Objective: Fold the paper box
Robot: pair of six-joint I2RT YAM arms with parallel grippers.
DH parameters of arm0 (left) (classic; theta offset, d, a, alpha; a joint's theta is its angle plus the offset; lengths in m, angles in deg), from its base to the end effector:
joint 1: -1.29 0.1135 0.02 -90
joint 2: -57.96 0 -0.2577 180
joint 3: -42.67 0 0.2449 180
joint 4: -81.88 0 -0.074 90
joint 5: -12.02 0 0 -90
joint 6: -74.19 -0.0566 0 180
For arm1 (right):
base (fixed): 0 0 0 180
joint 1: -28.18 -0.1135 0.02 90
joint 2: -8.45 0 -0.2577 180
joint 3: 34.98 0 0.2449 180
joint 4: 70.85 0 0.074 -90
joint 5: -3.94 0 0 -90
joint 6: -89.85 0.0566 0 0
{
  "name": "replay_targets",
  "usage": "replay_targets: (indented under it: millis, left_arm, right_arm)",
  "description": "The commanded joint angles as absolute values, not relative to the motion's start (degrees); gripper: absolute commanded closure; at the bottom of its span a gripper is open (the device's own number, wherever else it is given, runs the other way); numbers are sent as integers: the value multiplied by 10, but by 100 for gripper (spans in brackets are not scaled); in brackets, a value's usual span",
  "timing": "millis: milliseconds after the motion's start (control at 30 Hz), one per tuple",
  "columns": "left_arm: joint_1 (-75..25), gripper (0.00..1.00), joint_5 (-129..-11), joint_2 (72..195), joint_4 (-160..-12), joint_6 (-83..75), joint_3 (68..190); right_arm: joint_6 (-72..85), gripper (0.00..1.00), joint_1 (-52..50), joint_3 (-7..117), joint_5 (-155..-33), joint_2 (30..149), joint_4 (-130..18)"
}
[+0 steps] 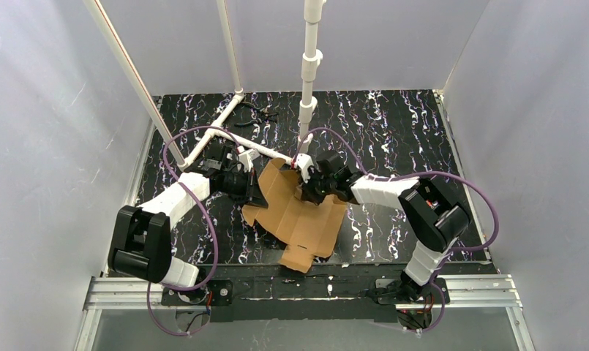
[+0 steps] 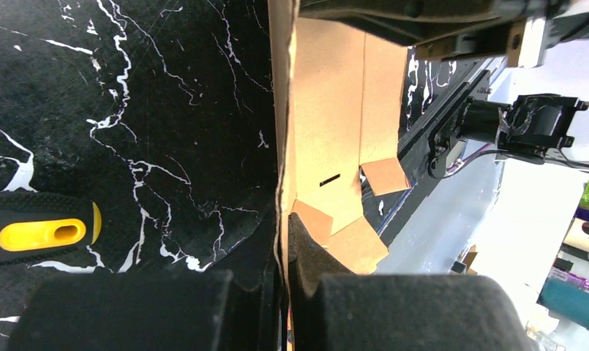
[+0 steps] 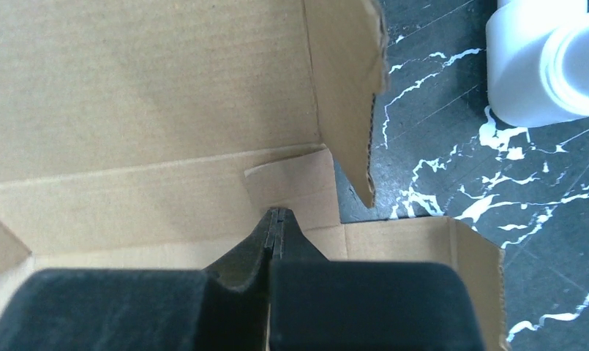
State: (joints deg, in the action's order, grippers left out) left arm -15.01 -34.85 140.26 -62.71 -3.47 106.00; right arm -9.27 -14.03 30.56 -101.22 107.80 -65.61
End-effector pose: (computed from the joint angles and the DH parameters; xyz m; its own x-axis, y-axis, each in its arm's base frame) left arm 0.2619 -0.1169 0.1955 -0.8876 0.0971 -0.4502 0.4067 0.6239 -0.6674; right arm 0.2606 0.2564 0.1505 -0.3341 -0.5096 -0.7929 -0.8628 0.5041 0.0396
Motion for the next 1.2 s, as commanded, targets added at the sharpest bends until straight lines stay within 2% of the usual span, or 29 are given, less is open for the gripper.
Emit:
replay_targets:
  millis: [0,167,267,367,667,933,1167]
  left_arm:
    - [-149,100,-364,1392,-593,-47,1082]
    - [-149,100,-359,1383,-600,-46,1080]
    - [-148,100,-350,1382,-604,-43,1079]
    - [-149,100,-345,1382,-607,-41,1078]
    - [-149,100,-341,1371,-612,-38,1073]
    - [-149,100,-345,1368,-608,-40,1075]
    - [-148,100,-353,1366,-606,-42,1076]
  right_arm:
    - [-216,99,-88,364,-1119,1028,-528]
    - [-368,97,45,370,-1280,935,-373]
    - [-384,95,94,340,-1234,883,-363]
    - [-357,99,121,299,-1161,874,-385]
    - [-301,99,116,305,-1139,978,-372]
    - [-401,99,55,303,-1261,968,-305]
    - [-457,99,9,315,-1188,1003,-254]
